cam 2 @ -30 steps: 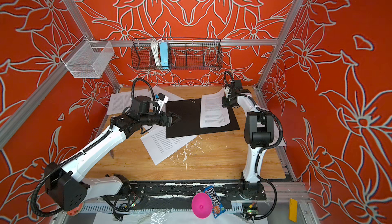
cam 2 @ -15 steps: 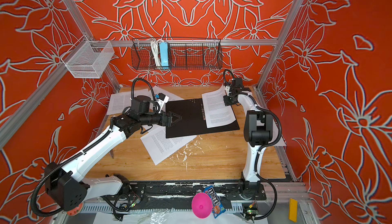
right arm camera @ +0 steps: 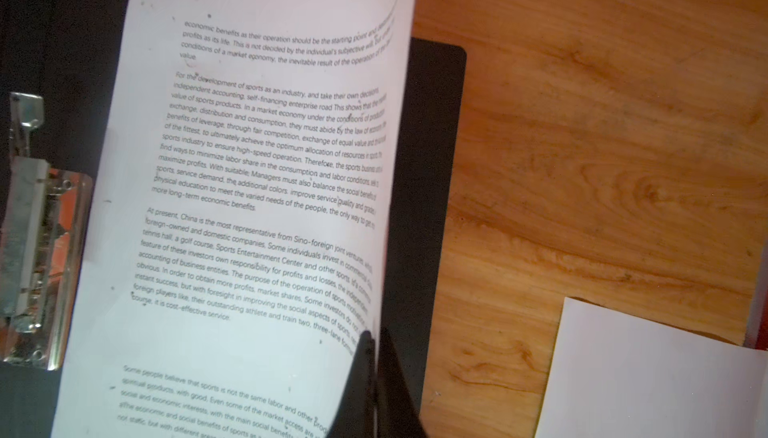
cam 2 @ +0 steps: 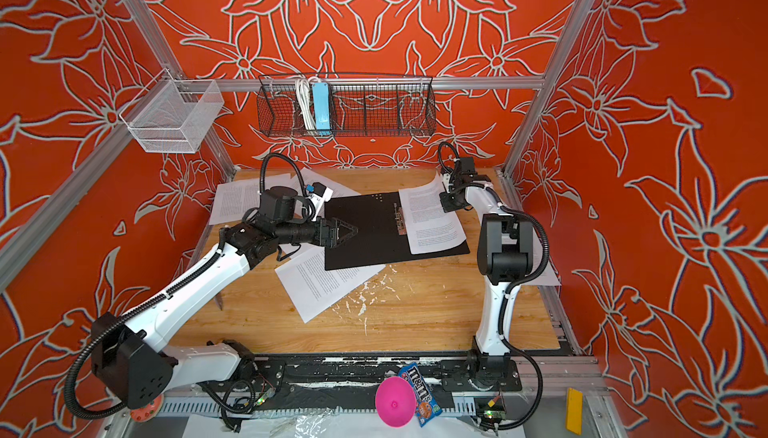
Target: Put the files into the folder
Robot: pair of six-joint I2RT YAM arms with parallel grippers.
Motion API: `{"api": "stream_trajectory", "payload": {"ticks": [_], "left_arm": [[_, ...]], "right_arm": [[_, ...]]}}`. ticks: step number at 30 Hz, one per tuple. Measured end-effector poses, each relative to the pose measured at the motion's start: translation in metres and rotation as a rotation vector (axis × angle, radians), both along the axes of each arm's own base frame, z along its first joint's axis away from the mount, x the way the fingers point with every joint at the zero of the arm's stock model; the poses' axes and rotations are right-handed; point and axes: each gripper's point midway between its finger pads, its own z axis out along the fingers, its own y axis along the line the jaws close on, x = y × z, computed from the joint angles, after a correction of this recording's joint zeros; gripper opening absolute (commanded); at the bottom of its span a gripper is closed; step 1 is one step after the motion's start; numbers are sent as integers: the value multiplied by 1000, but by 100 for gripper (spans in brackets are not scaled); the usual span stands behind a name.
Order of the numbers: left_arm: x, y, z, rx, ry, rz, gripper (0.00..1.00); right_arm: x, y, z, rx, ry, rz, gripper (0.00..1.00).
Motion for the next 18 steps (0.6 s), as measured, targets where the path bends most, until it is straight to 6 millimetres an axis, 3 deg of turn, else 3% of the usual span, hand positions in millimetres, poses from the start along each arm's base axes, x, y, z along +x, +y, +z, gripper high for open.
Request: {"api": "stream_trajectory", "payload": {"ticks": [18], "left_arm": [[0, -2, -4, -2, 17, -7, 98]], "right_arm": [[-3, 10, -13, 48, 4, 25, 0]]}}
